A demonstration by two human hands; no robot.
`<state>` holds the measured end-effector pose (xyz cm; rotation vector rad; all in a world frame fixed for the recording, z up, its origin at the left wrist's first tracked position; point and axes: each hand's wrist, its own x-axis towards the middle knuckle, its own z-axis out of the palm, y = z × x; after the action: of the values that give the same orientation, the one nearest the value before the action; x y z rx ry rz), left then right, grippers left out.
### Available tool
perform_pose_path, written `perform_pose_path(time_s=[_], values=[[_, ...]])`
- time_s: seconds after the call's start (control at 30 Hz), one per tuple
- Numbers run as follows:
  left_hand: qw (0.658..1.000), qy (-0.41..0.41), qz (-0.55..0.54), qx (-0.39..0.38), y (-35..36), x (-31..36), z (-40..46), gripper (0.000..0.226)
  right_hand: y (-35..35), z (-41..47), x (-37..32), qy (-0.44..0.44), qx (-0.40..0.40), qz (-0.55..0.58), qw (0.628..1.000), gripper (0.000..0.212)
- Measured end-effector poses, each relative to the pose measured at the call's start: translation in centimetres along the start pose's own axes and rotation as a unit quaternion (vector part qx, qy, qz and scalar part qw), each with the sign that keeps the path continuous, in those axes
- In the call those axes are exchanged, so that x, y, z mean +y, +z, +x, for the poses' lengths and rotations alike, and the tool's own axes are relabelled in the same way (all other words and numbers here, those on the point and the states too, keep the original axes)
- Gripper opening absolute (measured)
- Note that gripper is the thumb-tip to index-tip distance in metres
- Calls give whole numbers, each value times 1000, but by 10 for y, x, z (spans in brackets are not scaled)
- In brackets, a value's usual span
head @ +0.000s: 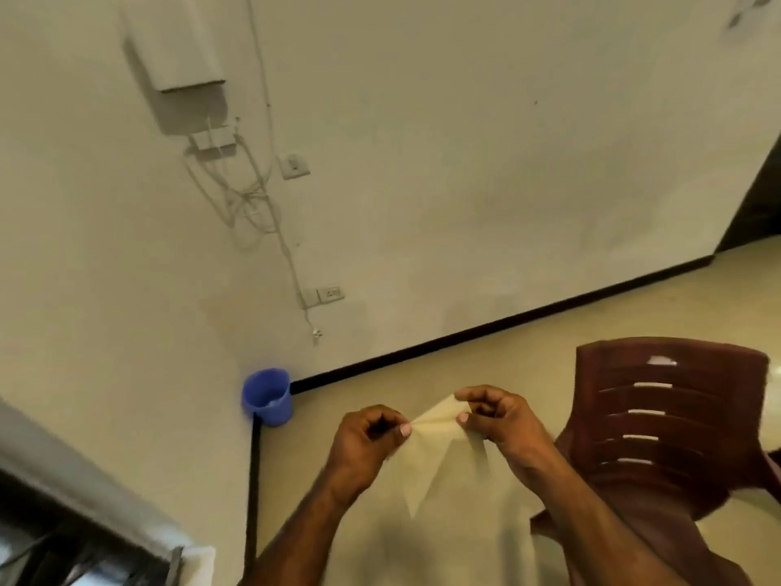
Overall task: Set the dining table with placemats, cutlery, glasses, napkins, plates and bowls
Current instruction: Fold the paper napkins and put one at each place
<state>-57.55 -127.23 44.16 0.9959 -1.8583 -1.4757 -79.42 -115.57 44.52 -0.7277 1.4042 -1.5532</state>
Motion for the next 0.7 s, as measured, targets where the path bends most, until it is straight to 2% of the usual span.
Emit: perform_pose_path(time_s=[0.2, 0.27, 0.37, 0.57, 0.7], values=[[996, -23, -18, -81, 28, -25, 149, 9, -36, 141, 5, 24, 36, 43, 998, 28], [993, -49, -13, -109, 31, -33, 204, 19, -49, 198, 5, 30, 41, 43, 998, 29], [986, -76, 15, -148, 26, -35, 275, 14, -62, 272, -7, 43, 37, 34, 998, 30], [989, -82, -17, -124, 32, -28, 418, 10, -90, 411, -56, 59, -7, -32, 998, 34], [982, -88, -13, -169, 58, -29, 526, 13, -131, 491, -67, 58, 1, -49, 997, 39]])
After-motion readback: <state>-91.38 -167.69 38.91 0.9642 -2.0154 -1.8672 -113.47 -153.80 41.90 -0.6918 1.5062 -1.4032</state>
